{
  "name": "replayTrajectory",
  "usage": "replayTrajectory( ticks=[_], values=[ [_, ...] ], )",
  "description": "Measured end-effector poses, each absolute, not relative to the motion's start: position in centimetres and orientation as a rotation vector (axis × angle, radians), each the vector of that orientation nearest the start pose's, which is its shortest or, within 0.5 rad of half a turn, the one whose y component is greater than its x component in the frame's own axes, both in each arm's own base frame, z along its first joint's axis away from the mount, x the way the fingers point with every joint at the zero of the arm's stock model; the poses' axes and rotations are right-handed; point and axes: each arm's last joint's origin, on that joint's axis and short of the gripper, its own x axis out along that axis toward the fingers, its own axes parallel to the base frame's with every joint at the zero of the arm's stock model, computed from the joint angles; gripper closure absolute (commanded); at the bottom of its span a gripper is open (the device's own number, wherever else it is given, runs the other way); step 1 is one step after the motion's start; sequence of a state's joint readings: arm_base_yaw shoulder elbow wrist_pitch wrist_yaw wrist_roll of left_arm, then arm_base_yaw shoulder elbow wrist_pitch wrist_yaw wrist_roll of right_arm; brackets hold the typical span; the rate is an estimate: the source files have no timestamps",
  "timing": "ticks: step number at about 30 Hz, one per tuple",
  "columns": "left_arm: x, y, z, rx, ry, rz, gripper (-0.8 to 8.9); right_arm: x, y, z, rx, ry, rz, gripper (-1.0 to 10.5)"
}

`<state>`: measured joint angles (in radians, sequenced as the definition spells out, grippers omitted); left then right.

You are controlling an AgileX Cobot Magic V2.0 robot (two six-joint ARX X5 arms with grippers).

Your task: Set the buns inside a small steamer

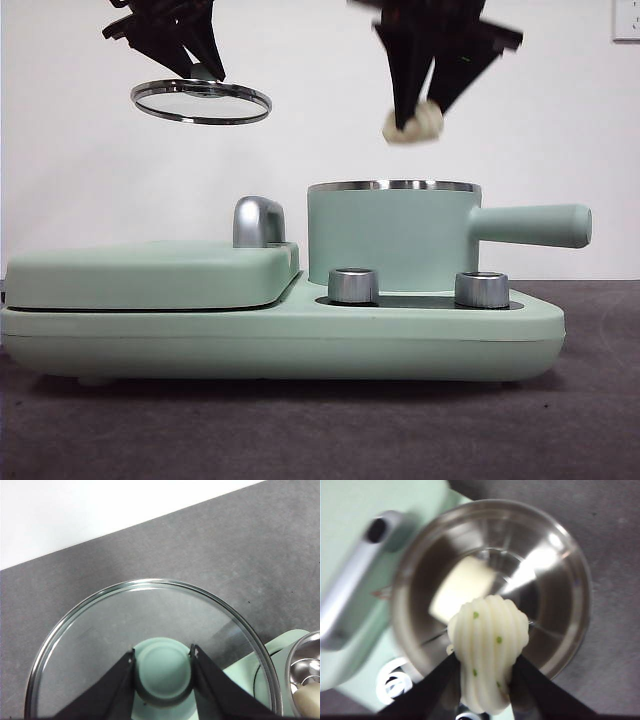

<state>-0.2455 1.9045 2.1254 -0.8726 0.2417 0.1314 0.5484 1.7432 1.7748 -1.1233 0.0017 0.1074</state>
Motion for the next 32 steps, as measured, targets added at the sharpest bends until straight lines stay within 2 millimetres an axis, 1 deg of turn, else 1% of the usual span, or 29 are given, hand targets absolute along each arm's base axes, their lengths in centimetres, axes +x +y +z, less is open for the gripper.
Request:
replayTrajectory(
  ticks=[2, 7, 16, 19, 23, 27, 30, 32],
  values=[
    [39.5, -10.6, 40.7, 0.125, 0.626, -0.512, 7.98, 31.1, 18.5, 33.3, -0.224, 1.123, 0.416, 8.3],
    [39.5, -10.6, 40.7, 0.125, 0.627, -0.512, 7.98, 32.4, 18.8, 31.0, -0.265, 1.187, 0.391, 8.3],
    [39.5, -10.6, 40.7, 0.125, 0.627, -0.512, 7.98, 33.6, 19.5, 28.4, -0.291, 1.257, 0.384, 8.2],
    [39.5, -10.6, 40.7, 0.125, 0.628, -0.512, 7.98, 33.7, 19.6, 28.0, -0.294, 1.266, 0.383, 7.6],
    [39.5, -10.6, 40.7, 0.125, 0.628, -0.512, 7.98, 33.7, 19.6, 28.1, -0.294, 1.265, 0.382, 6.7],
    [39.5, -10.6, 40.7, 0.125, 0.628, -0.512, 7.98, 33.7, 19.6, 28.1, -0.294, 1.265, 0.382, 6.4],
    [39.5, -10.6, 40.7, 0.125, 0.629, -0.512, 7.98, 33.7, 19.6, 28.1, -0.294, 1.266, 0.382, 6.0],
    [39.5, -10.6, 40.7, 0.125, 0.629, -0.512, 7.98, 33.7, 19.6, 28.1, -0.294, 1.266, 0.382, 5.9]
  ],
)
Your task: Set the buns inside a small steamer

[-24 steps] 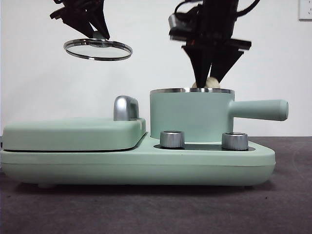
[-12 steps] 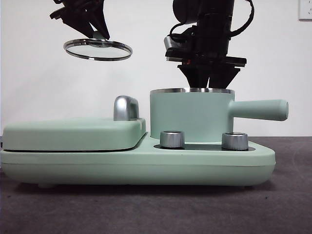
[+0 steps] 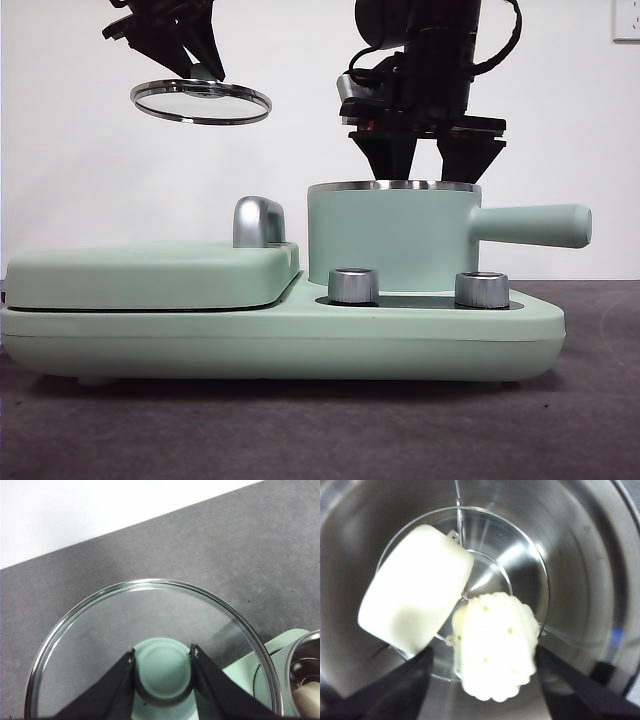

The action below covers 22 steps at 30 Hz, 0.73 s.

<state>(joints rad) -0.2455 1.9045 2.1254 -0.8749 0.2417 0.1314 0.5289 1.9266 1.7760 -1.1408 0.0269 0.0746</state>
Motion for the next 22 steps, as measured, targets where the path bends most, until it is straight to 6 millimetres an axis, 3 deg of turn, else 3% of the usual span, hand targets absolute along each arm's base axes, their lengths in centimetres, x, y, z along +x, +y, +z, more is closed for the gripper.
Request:
replayTrajectory(
  ticks=[5, 15, 22],
  values=[
    [39.5, -10.6, 40.7, 0.125, 0.629, -0.512, 7.98, 33.6, 19.5, 28.8, -0.295, 1.269, 0.381, 5.9],
    [39.4, -10.7, 40.6, 0.126, 0.642, -0.514, 7.98, 32.8, 18.8, 35.3, -0.305, 1.166, 0.338, 5.6],
    [39.1, -11.6, 40.5, 0.13, 0.649, -0.536, 7.98, 28.8, 16.5, 41.0, -0.256, 1.011, 0.353, 5.5]
  ],
)
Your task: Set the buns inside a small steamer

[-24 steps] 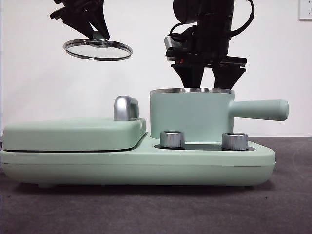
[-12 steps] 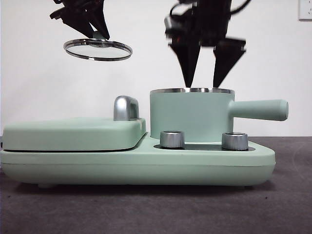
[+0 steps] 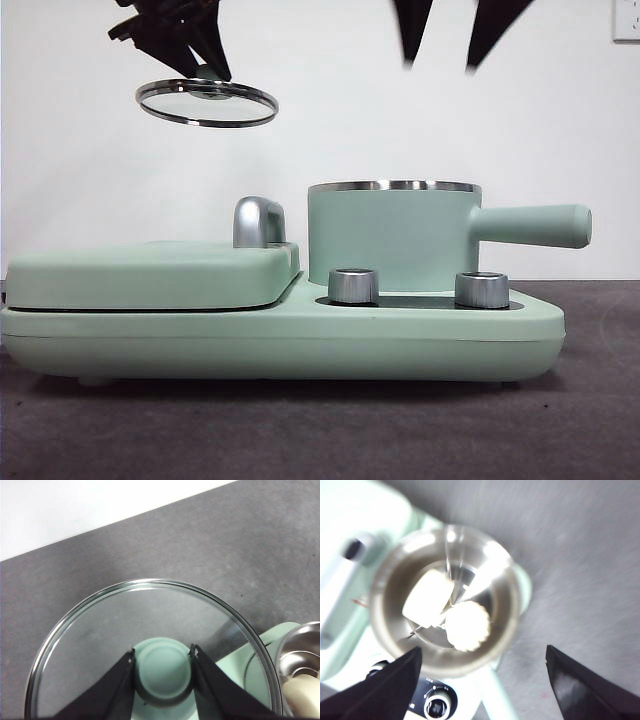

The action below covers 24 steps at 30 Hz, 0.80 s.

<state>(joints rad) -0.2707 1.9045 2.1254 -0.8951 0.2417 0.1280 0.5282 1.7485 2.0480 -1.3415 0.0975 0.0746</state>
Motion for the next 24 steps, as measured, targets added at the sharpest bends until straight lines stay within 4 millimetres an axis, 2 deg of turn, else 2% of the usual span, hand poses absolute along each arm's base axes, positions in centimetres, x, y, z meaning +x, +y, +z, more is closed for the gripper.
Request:
replayTrajectory(
  ticks=[4, 7, 13, 17, 19, 23, 24],
  values=[
    [38.7, -12.8, 40.5, 0.14, 0.648, -0.567, 7.98, 25.2, 14.5, 44.6, -0.22, 0.891, 0.363, 5.2],
    [38.2, -14.1, 40.5, 0.151, 0.647, -0.598, 7.98, 22.0, 13.2, 46.4, -0.205, 0.82, 0.388, 4.6],
    [37.1, -16.8, 40.5, 0.175, 0.646, -0.668, 7.98, 14.8, 10.3, 48.1, -0.177, 0.712, 0.462, 4.6],
    [35.9, -18.8, 40.3, 0.196, 0.671, -0.721, 7.98, 10.4, 7.9, 47.1, -0.143, 0.677, 0.505, 4.6],
    [35.2, -19.9, 40.2, 0.21, 0.691, -0.752, 7.98, 8.3, 6.6, 45.8, -0.114, 0.666, 0.519, 4.6],
    [33.8, -22.0, 40.1, 0.234, 0.698, -0.812, 7.98, 5.4, 4.3, 43.3, -0.026, 0.576, 0.533, 4.6],
    [33.2, -22.9, 40.1, 0.24, 0.696, -0.836, 7.98, 4.3, 3.3, 41.8, 0.001, 0.549, 0.534, 4.6]
  ],
)
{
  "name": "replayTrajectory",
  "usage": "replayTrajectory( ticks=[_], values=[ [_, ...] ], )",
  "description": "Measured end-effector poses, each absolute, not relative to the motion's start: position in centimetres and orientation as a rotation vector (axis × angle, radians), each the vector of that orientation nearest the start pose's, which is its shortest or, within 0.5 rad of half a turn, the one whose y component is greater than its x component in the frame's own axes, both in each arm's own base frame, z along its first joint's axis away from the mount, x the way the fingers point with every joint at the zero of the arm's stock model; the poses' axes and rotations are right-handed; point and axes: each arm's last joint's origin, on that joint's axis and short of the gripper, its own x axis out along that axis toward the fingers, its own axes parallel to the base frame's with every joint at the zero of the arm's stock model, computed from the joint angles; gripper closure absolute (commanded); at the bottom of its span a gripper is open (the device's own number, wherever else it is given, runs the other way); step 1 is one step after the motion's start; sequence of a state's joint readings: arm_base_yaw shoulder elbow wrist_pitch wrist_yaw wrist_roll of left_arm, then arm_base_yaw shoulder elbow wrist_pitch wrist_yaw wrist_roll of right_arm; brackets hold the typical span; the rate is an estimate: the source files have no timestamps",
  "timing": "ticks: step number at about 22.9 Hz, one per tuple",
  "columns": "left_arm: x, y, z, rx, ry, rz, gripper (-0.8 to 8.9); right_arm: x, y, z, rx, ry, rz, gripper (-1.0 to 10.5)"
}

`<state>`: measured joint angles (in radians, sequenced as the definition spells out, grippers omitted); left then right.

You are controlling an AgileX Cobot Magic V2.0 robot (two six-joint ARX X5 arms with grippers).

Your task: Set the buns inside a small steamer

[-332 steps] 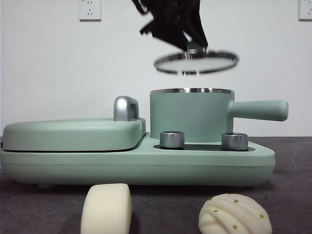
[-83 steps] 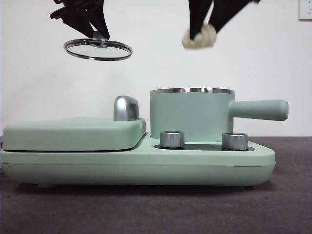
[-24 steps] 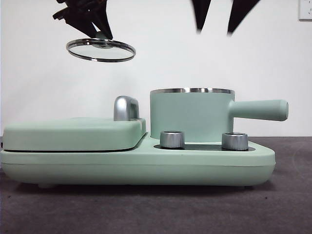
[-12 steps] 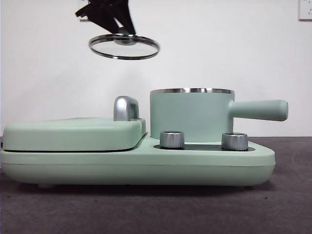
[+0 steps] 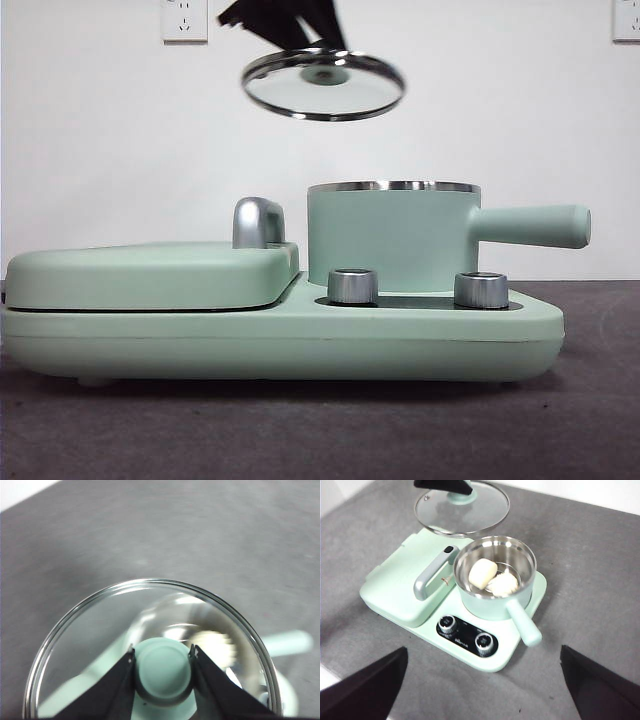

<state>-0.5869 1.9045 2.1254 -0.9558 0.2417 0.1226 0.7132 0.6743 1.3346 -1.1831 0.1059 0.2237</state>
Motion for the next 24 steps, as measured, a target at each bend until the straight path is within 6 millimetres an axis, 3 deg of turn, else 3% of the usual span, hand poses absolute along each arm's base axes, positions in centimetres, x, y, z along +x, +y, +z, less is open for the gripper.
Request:
replayTrajectory(
  ticks=[5, 9, 20, 24],
  values=[
    [30.7, -26.4, 40.2, 0.273, 0.675, -0.937, 7.98, 1.0, 0.5, 35.7, 0.099, 0.387, 0.558, 4.6],
    [29.9, -27.4, 40.3, 0.275, 0.657, -0.966, 7.98, 0.1, -0.4, 33.0, 0.11, 0.362, 0.563, 4.6],
    [31.4, -28.4, 38.6, 0.284, 0.659, -0.905, 7.98, 0.0, -0.4, 32.7, 0.108, 0.363, 0.562, 4.6],
    [32.7, -29.4, 36.2, 0.288, 0.722, -0.892, 7.98, 0.0, -0.4, 32.7, 0.105, 0.358, 0.542, 4.6]
  ],
)
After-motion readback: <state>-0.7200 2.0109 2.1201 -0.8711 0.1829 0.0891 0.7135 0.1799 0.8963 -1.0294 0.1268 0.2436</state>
